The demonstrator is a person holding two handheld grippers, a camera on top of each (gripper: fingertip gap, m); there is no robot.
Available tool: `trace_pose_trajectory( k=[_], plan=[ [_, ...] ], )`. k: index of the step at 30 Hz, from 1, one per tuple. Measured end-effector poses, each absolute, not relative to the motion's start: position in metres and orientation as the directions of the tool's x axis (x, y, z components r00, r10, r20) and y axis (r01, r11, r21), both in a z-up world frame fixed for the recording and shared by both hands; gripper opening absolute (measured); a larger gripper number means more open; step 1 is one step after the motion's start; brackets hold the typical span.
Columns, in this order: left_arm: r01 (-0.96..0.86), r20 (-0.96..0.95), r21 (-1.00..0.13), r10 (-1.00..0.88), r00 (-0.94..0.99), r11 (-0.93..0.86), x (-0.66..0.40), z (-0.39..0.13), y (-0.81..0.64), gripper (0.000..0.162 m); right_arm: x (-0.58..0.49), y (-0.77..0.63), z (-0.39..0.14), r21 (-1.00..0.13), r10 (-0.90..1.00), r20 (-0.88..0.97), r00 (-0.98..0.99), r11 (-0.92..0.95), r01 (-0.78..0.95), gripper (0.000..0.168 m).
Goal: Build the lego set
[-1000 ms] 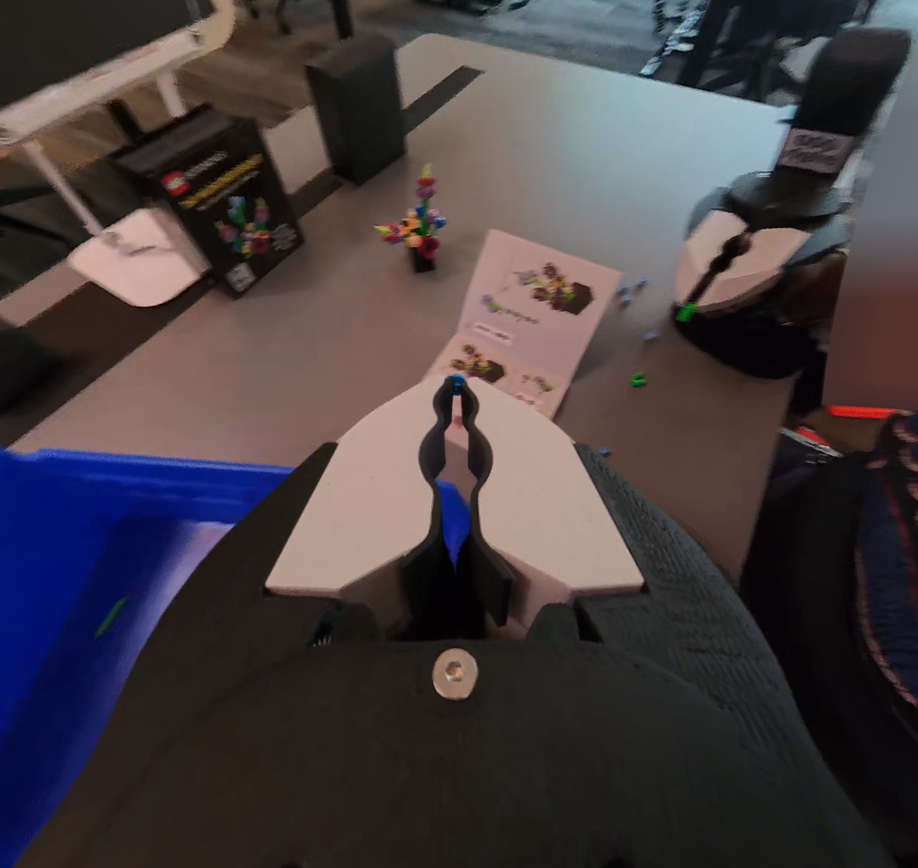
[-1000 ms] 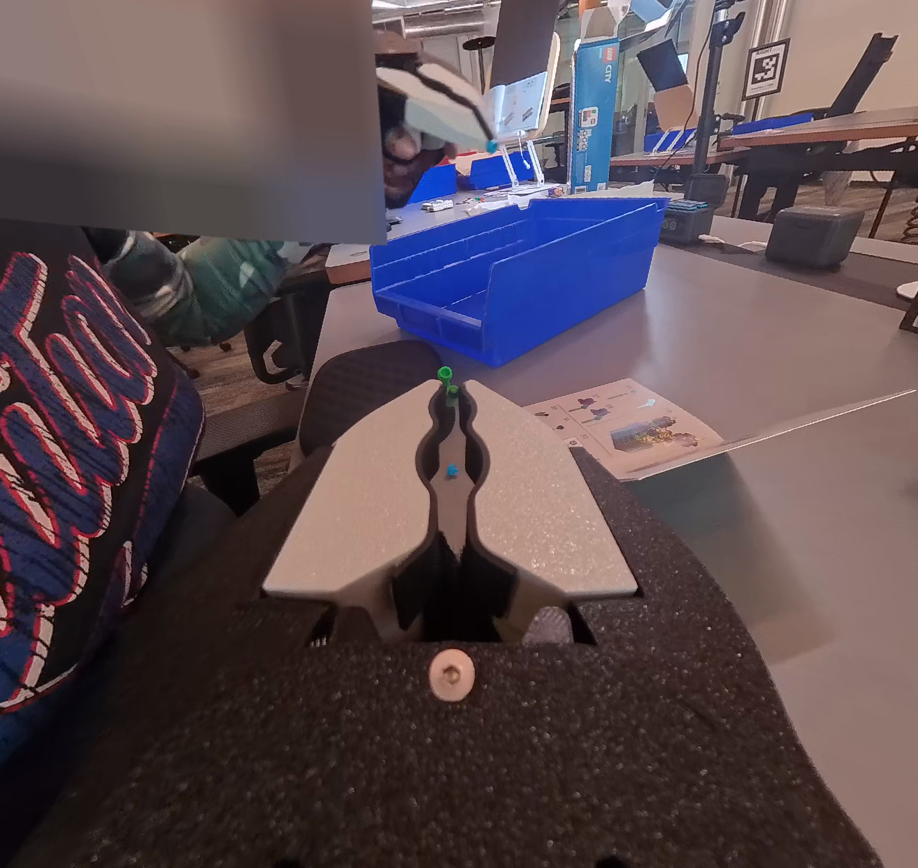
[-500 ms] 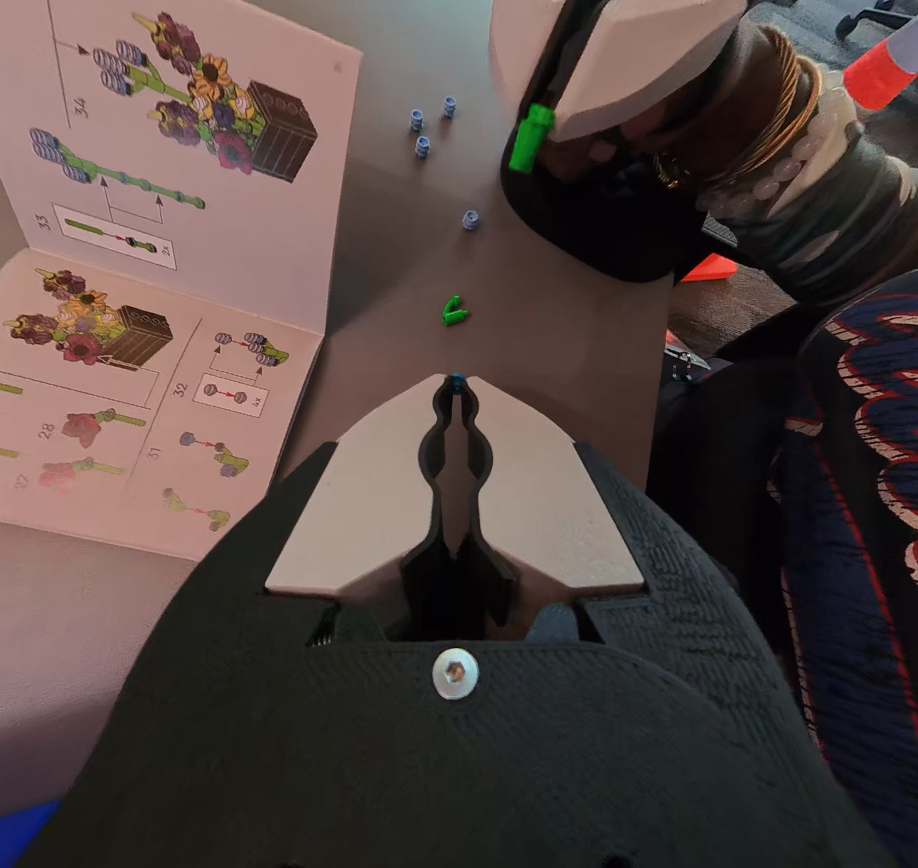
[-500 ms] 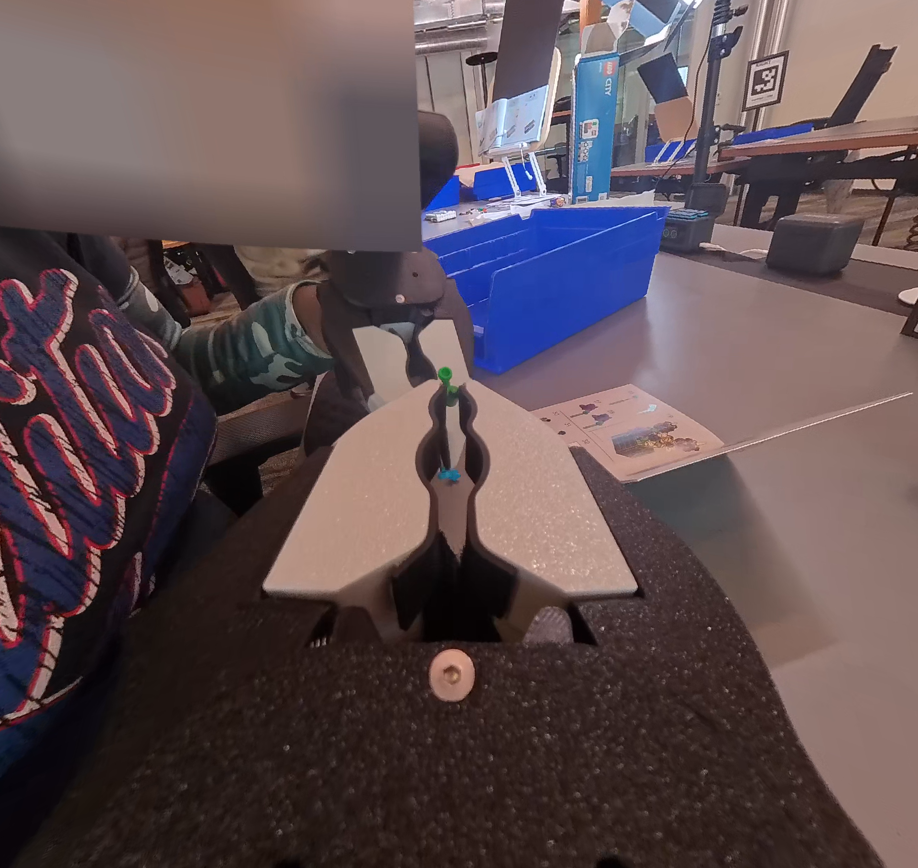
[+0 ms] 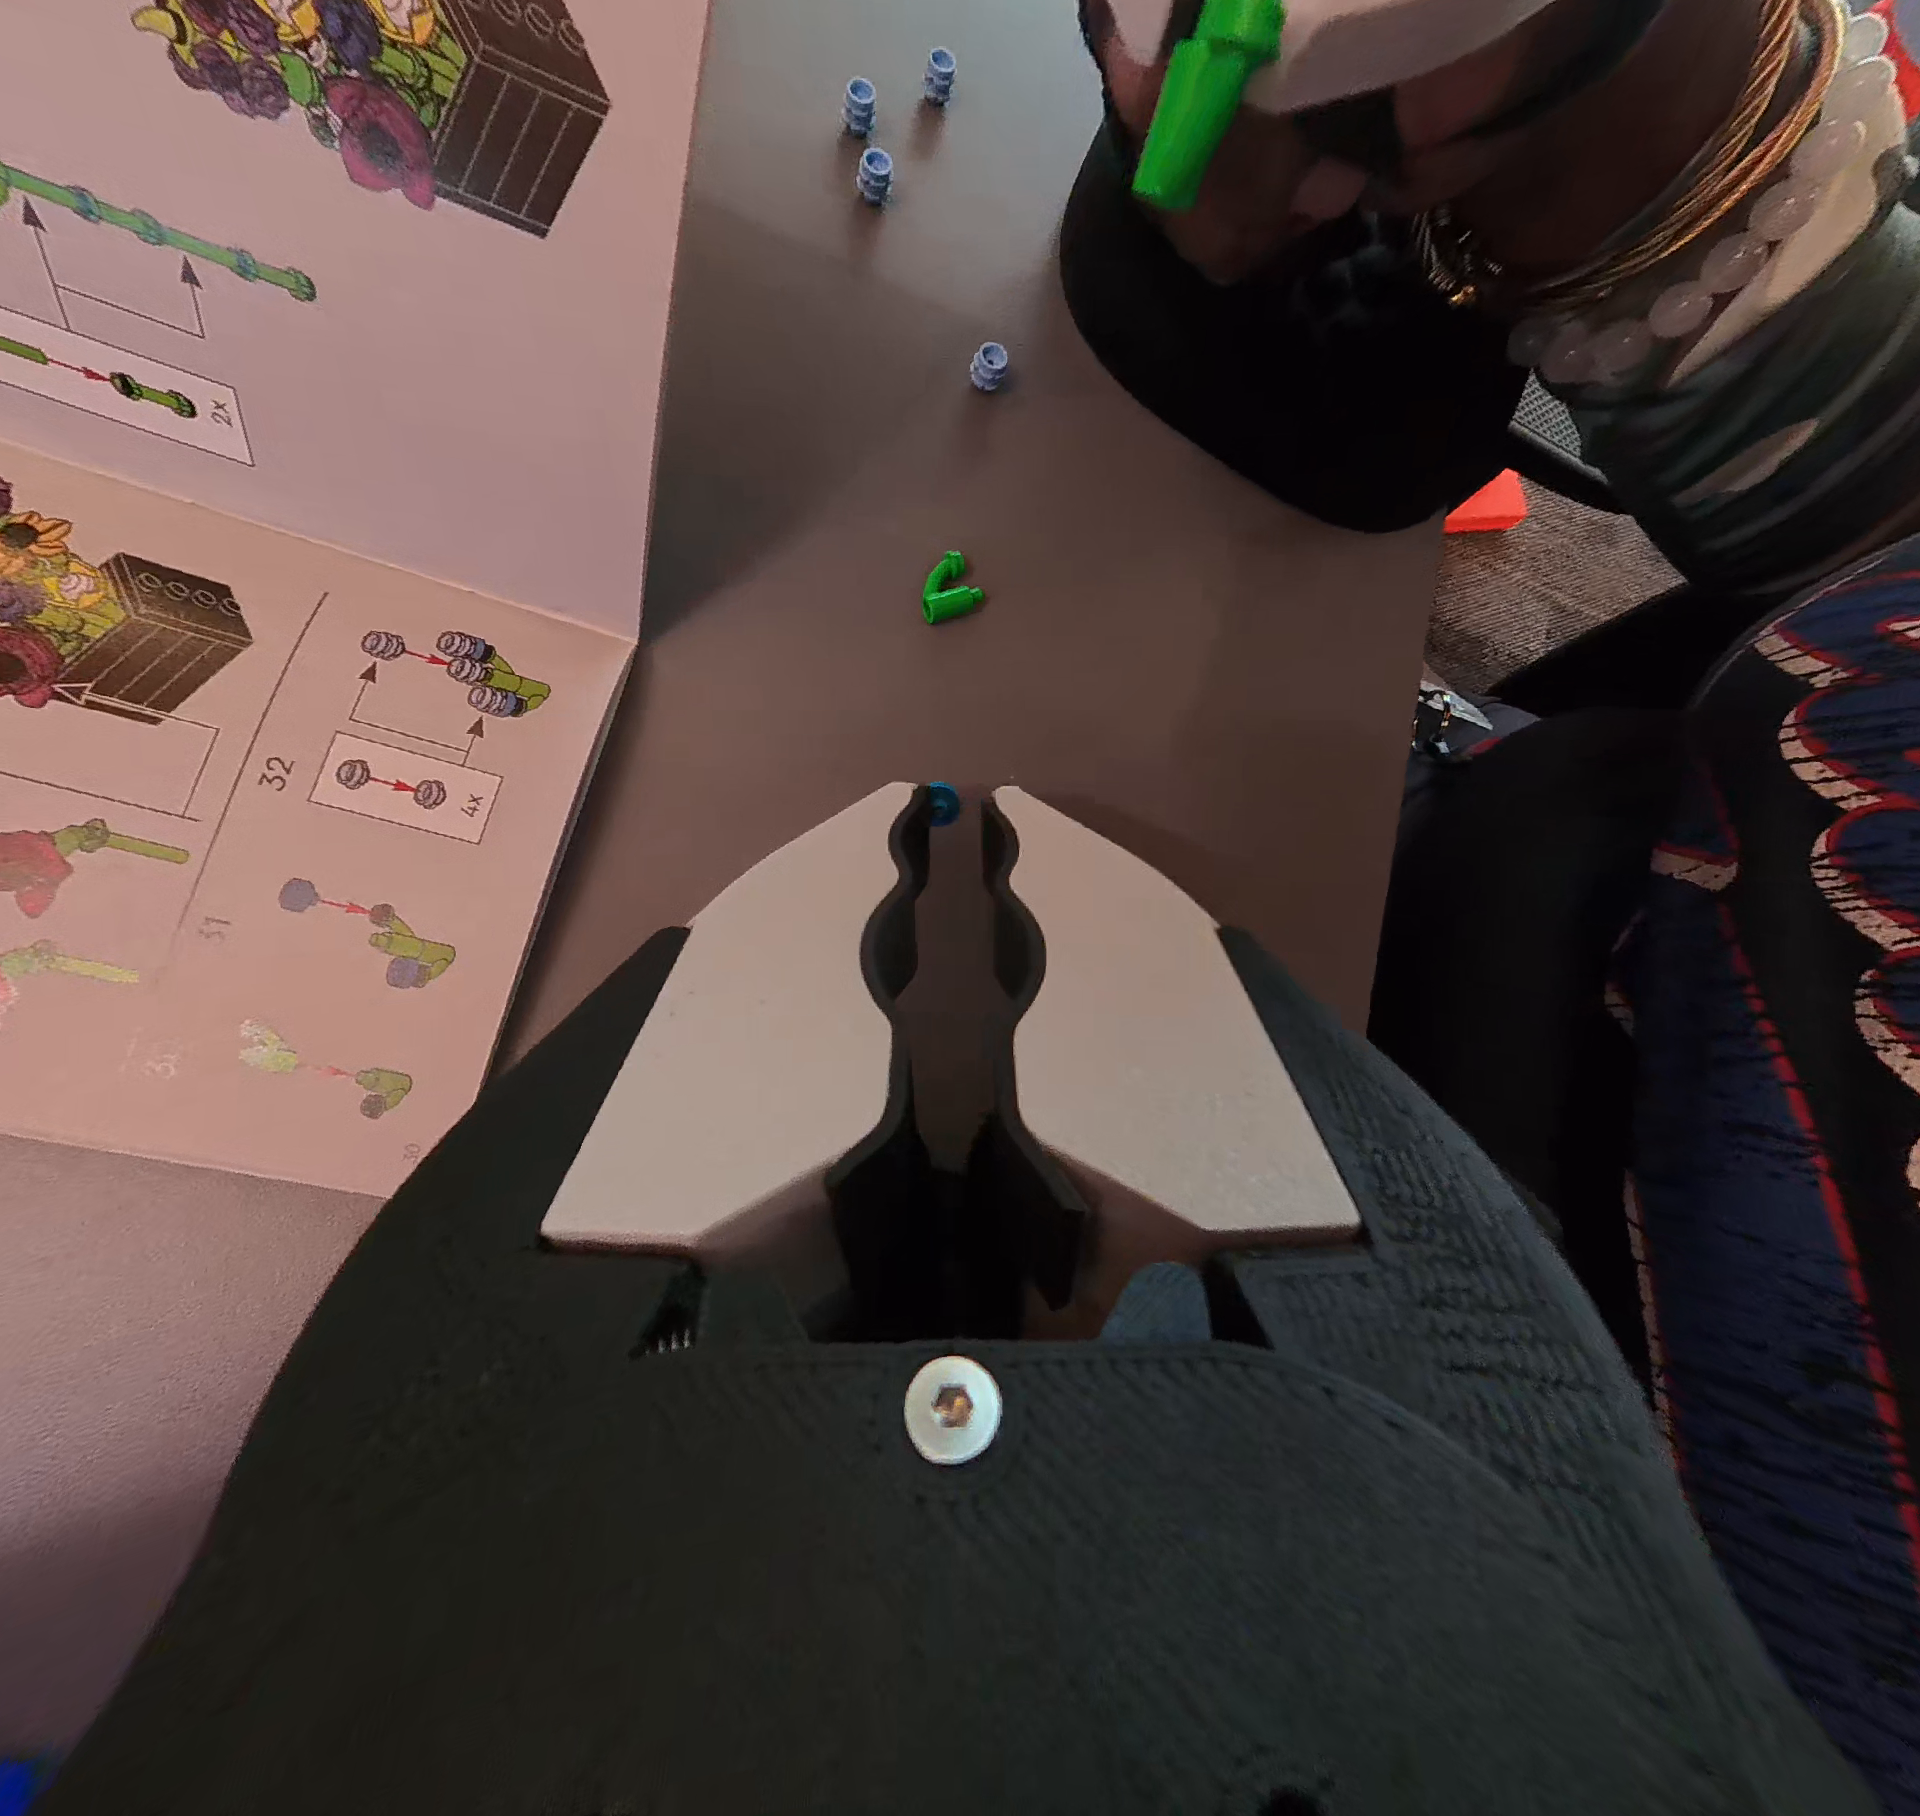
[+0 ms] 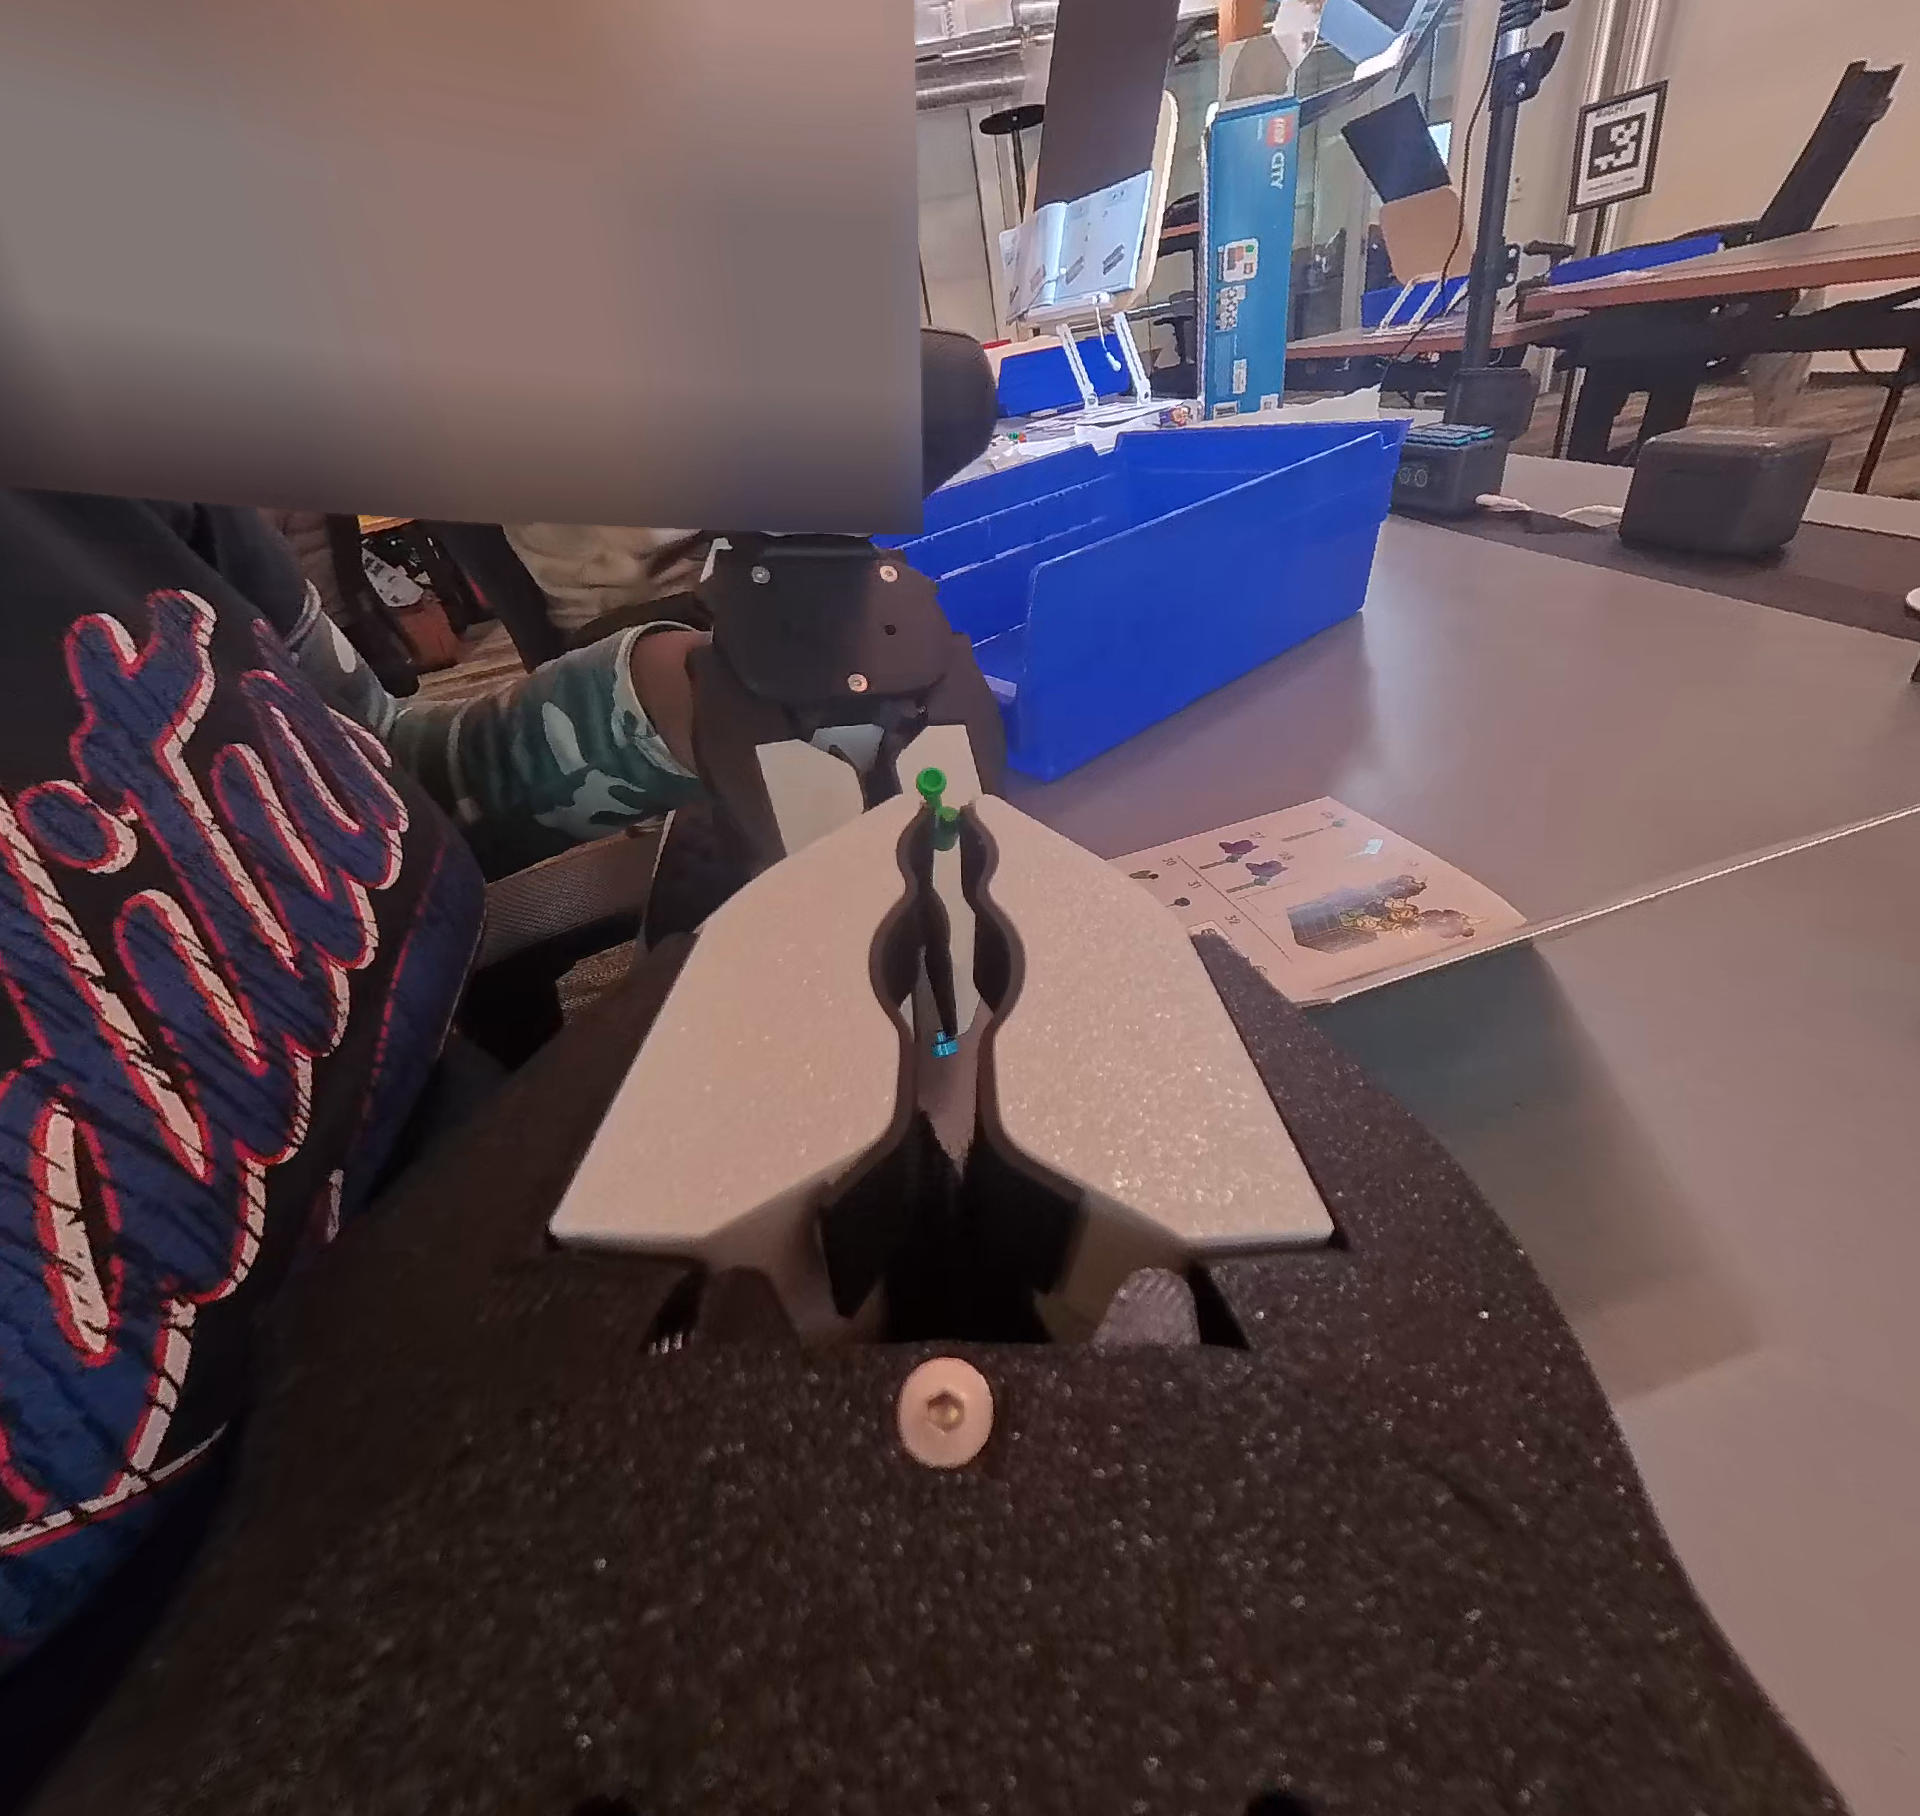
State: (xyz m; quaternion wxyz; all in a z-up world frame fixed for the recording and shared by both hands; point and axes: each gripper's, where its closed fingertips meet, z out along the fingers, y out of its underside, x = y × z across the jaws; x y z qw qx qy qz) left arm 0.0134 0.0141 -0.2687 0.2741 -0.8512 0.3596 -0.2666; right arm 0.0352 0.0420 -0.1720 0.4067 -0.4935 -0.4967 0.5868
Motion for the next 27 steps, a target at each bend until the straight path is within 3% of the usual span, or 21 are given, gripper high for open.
trace_pose_trajectory(
  k=[9,20,23,27],
  plan=[
    [-0.44,0.312,-0.646,-0.742,0.594,-0.624,0.01,-0.27,0.011,0.019,0.035,0.043,-0.172,-0.984,0.967,-0.18,-0.182,-0.18,0.016,0.005],
    [-0.53,0.289,-0.593,-0.775,0.563,-0.606,0.014,-0.279,0.003,0.04,0.035,0.043,-0.172,-0.984,0.967,-0.178,-0.179,-0.178,0.016,0.005],
    [-0.488,0.278,-0.655,-0.784,0.554,-0.577,0.015,-0.267,0.008,0.04,0.035,0.043,-0.172,-0.984,0.968,-0.177,-0.18,-0.177,0.016,0.005],
    [-0.336,0.232,-0.82,-0.805,0.546,-0.464,0.014,-0.235,0.018,0.038,0.034,0.042,-0.173,-0.985,0.968,-0.171,-0.182,-0.17,0.022,0.005]
  ],
)
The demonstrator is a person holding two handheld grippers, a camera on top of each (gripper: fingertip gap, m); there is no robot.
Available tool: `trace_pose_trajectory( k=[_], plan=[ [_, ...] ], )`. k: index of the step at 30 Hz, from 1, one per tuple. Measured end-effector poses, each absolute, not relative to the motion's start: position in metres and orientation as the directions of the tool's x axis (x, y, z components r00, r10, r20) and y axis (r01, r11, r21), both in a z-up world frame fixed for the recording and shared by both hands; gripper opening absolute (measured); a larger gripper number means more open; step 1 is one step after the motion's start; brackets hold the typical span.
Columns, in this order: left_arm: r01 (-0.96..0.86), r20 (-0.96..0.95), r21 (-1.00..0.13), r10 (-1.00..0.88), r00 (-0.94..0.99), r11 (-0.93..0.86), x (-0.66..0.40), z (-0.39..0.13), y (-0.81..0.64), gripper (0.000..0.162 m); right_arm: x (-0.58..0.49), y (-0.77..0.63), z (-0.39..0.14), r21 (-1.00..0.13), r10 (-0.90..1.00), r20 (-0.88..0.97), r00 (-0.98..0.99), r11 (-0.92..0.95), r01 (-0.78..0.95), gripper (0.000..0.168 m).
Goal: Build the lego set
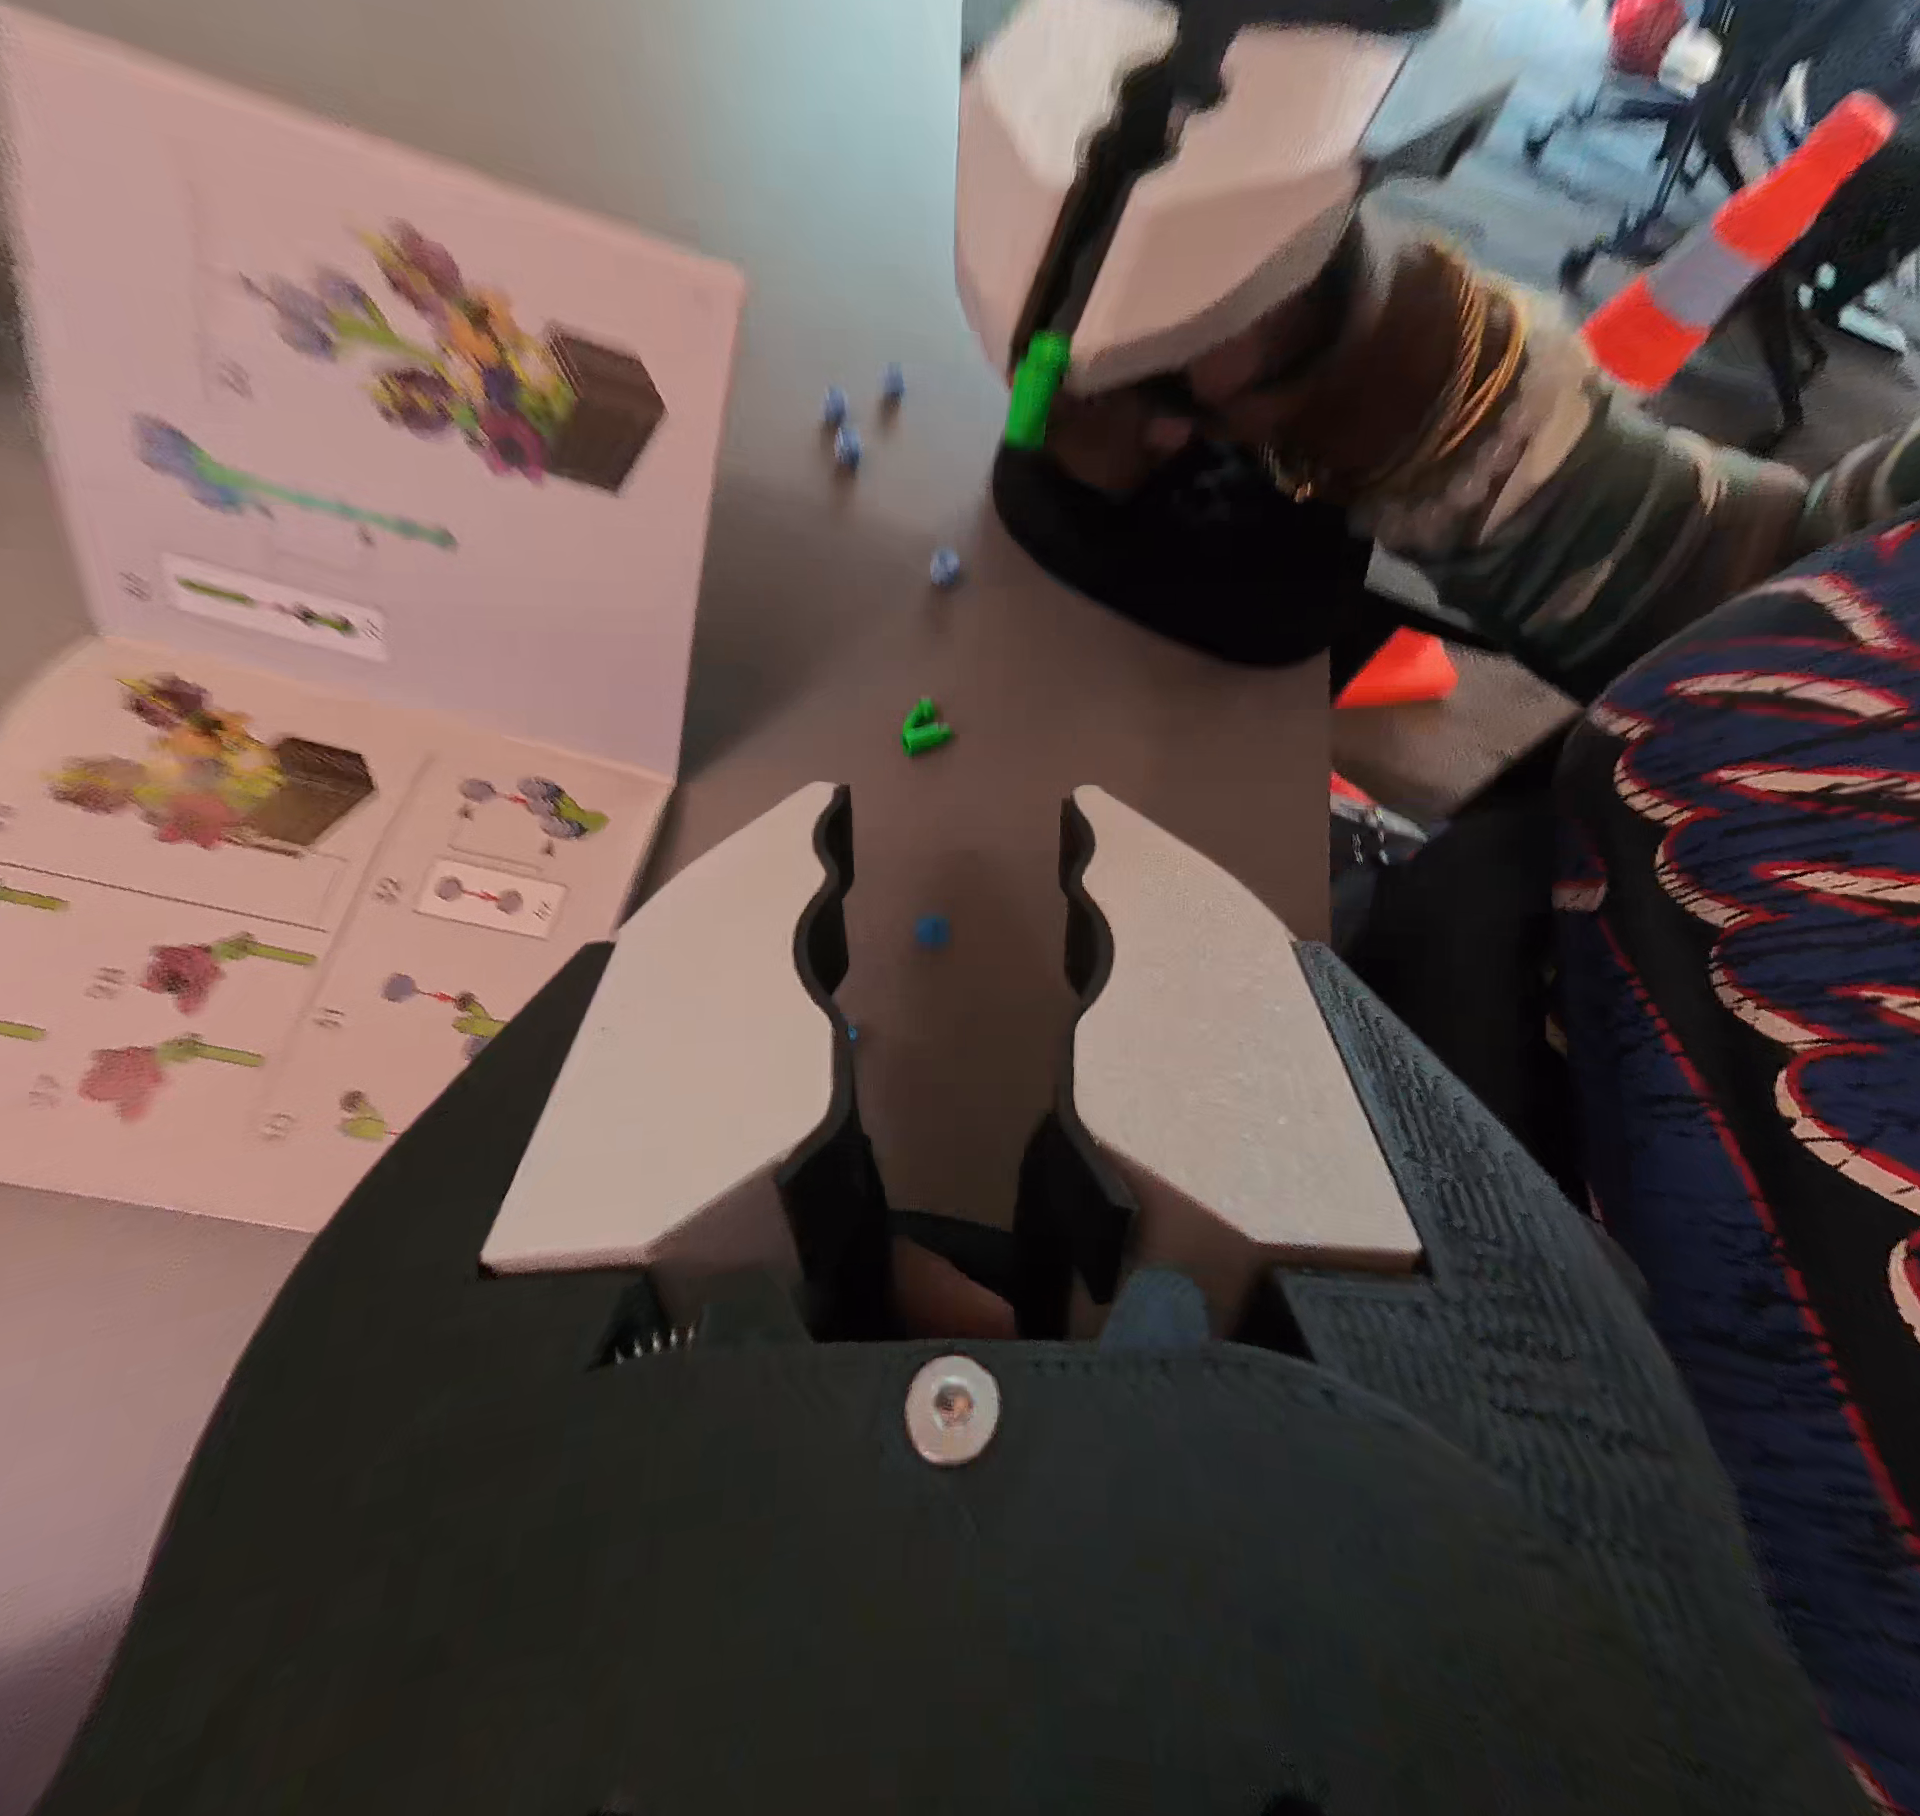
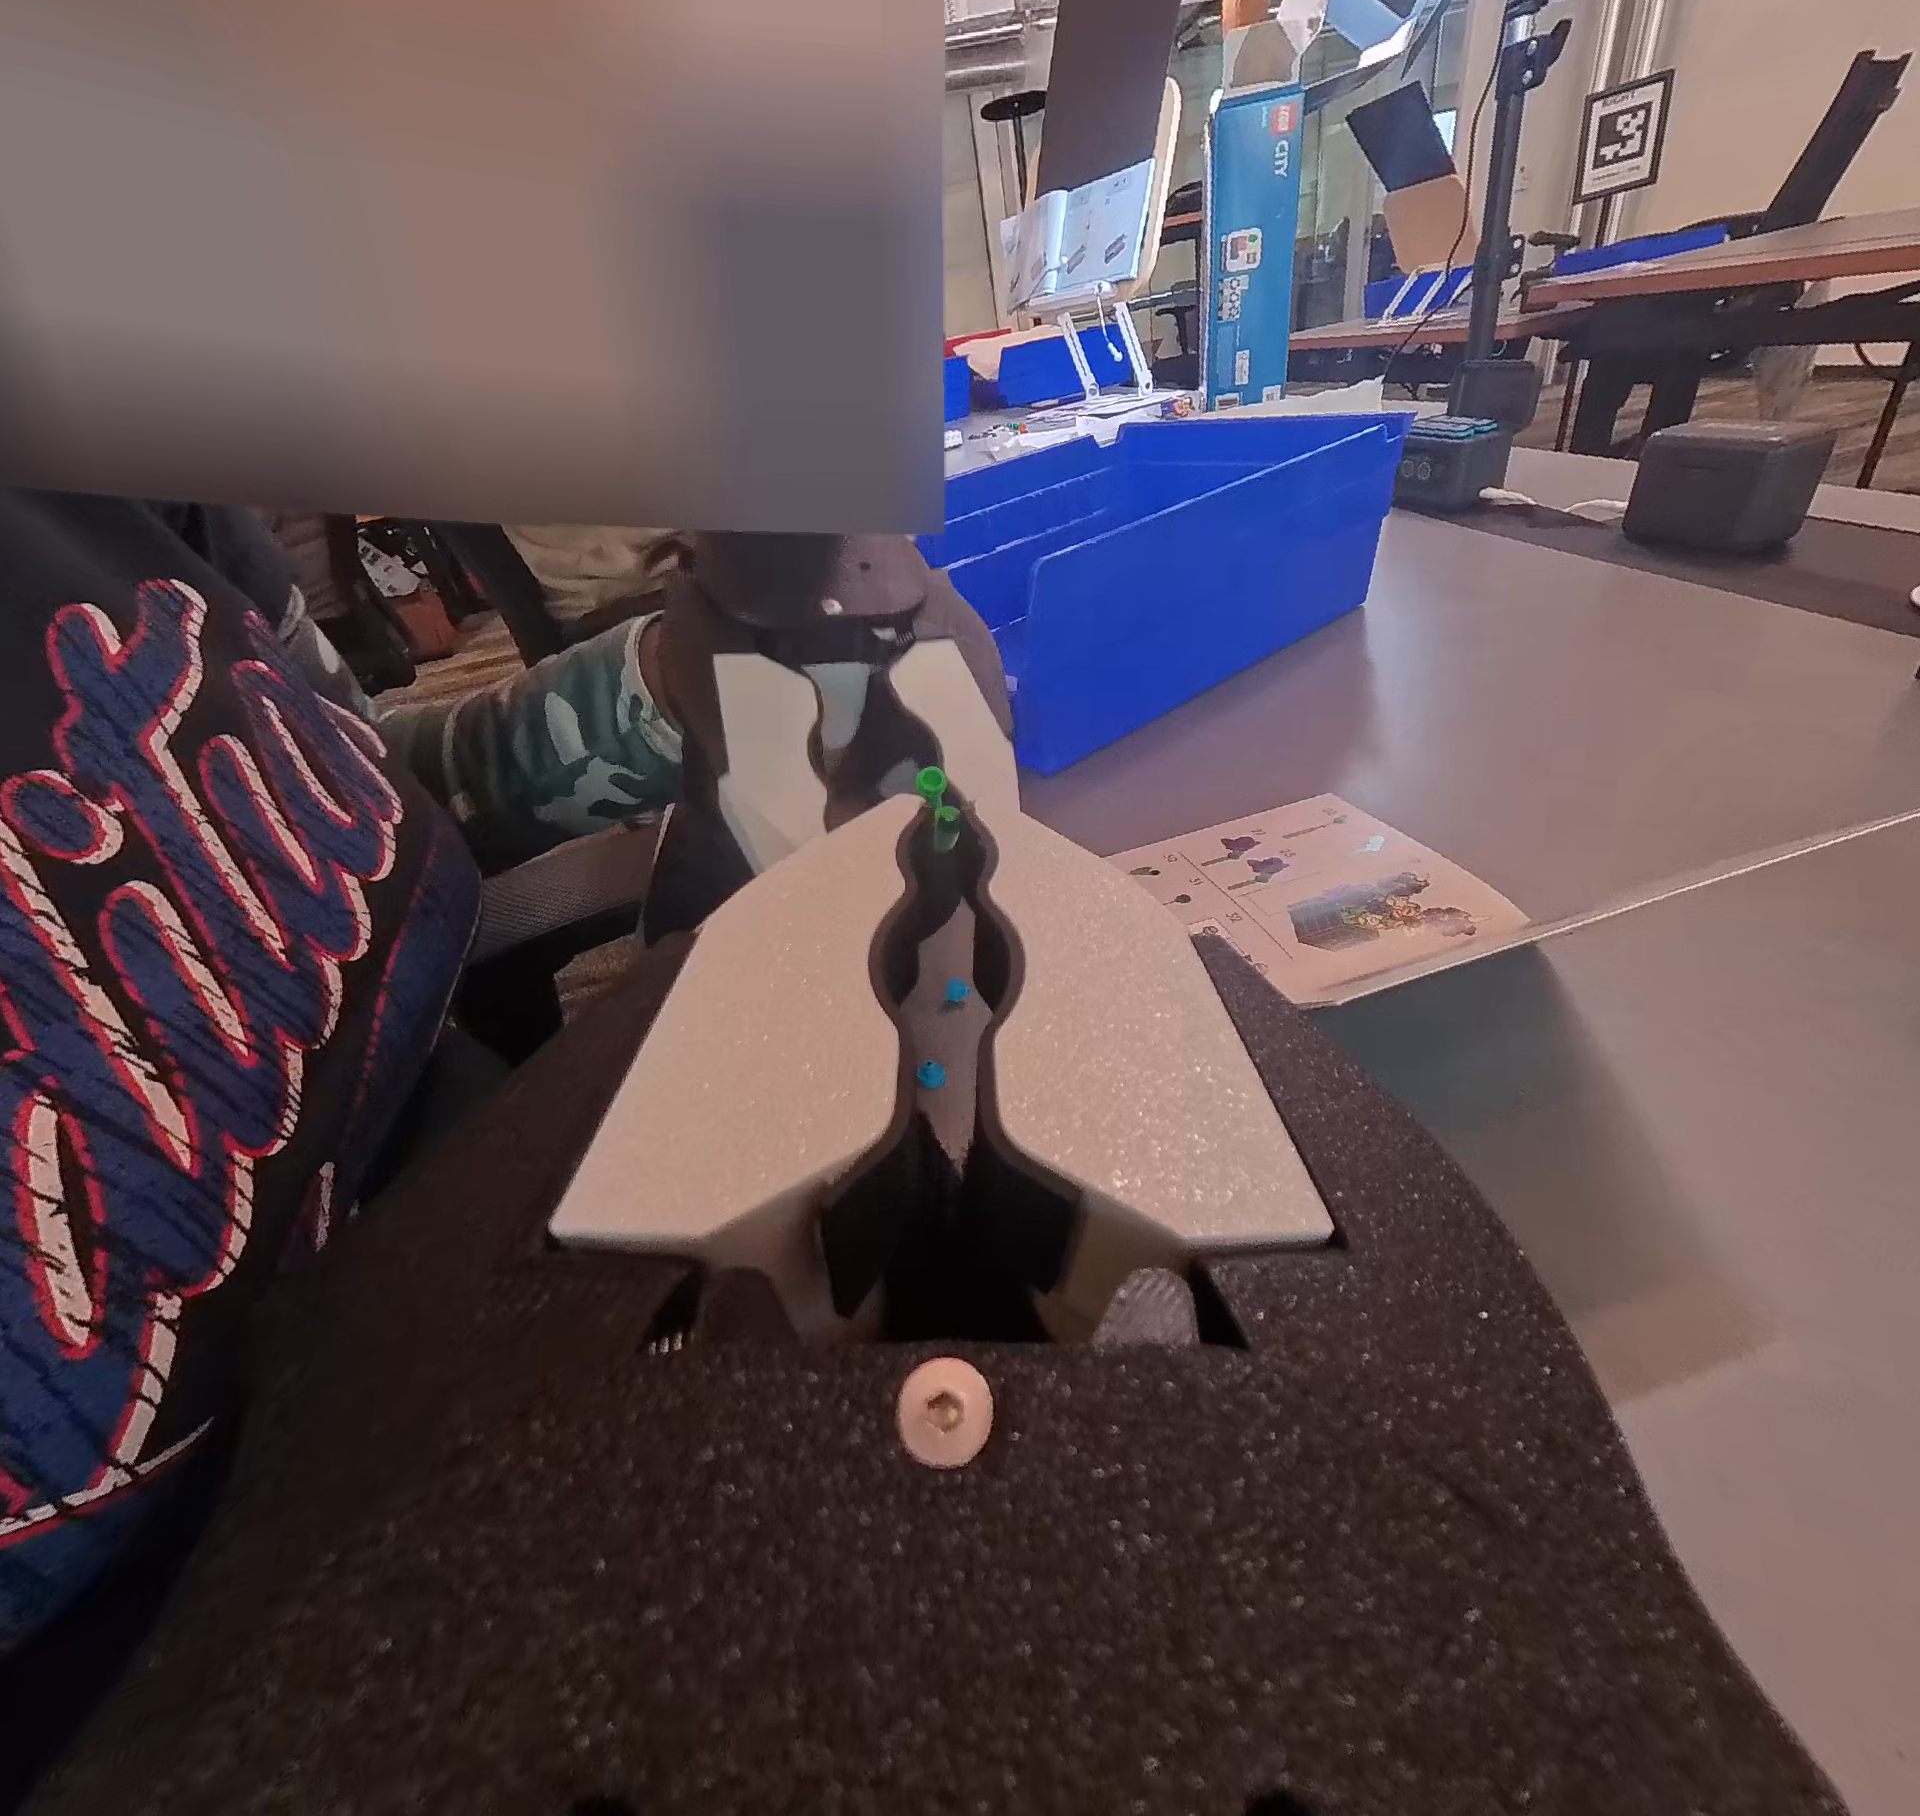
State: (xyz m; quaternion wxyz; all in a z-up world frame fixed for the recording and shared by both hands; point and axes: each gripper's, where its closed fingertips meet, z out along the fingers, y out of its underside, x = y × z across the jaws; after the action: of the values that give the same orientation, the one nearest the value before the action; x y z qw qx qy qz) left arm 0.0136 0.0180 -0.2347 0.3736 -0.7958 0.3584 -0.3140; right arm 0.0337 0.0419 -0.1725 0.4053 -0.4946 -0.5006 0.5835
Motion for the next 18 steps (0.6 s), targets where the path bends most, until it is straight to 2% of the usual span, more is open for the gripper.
trace_pose_trajectory(
  k=[4,9,12,18],
  plan=[
    [-0.177,0.124,-0.939,-0.771,0.625,-0.294,0.004,-0.209,0.025,0.035,0.028,0.038,-0.17,-0.982,0.964,-0.189,-0.188,-0.187,0.03,0.005],
    [0.019,0.078,-0.996,-0.745,0.663,-0.087,0.007,-0.172,0.023,0.023,0.015,0.028,-0.147,-0.928,0.905,-0.323,-0.277,-0.36,-0.094,0.004],
    [0.112,0.136,-0.99,-0.77,0.623,-0.084,0.013,-0.161,0.022,0.021,0.011,0.027,-0.142,-0.901,0.881,-0.361,-0.305,-0.414,-0.129,0.004],
    [0.184,0.204,-0.976,-0.804,0.558,-0.119,0.018,-0.155,0.021,0.014,0.008,0.024,-0.151,-0.918,0.897,-0.352,-0.267,-0.387,-0.09,0.004]
  ],
)
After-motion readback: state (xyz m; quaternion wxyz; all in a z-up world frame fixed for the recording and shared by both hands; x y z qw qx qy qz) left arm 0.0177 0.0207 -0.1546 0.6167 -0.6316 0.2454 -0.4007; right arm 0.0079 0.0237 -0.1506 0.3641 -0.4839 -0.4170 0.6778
